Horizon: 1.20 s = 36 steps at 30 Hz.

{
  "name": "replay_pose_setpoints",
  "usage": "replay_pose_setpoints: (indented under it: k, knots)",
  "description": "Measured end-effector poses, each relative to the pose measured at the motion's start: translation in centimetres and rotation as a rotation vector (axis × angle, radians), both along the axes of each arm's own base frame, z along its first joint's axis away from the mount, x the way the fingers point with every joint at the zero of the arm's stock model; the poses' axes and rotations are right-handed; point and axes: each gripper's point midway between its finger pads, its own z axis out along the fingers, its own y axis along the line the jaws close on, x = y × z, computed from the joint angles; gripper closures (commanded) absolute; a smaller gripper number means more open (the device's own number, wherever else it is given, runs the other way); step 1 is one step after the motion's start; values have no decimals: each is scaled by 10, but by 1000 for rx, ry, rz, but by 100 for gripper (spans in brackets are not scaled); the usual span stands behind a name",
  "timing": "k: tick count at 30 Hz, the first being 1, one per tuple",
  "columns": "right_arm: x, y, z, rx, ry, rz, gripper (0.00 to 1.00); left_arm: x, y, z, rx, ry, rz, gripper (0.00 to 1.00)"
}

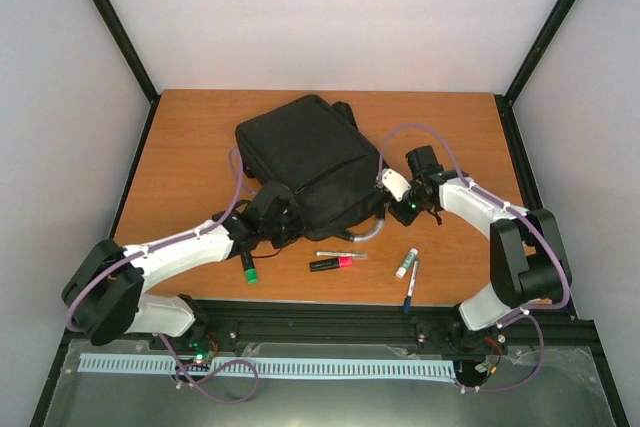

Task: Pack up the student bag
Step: Zip the student bag at the center of the board.

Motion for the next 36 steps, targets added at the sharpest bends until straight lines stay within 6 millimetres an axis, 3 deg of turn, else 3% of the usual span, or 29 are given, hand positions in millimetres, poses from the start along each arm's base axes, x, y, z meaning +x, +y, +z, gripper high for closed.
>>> replay_pose_setpoints:
  k: [9,14,22,28,36]
  knots:
    - [23,-28,-4,3,-11,-65,97,-18,20,0,132,-42,-128,99]
    - [15,-28,-5,11,-26,-15,97,-24,35,5,211,-74,-183,99]
    - [-27,8,-4,-29,-76,198,97,-2,84,-5,317,-50,-107,99]
    - [-29,35,5,5,-84,251,97,31,107,-8,386,-39,-40,99]
    - [-30,75,14,33,-97,304,97,70,130,9,435,-69,31,99]
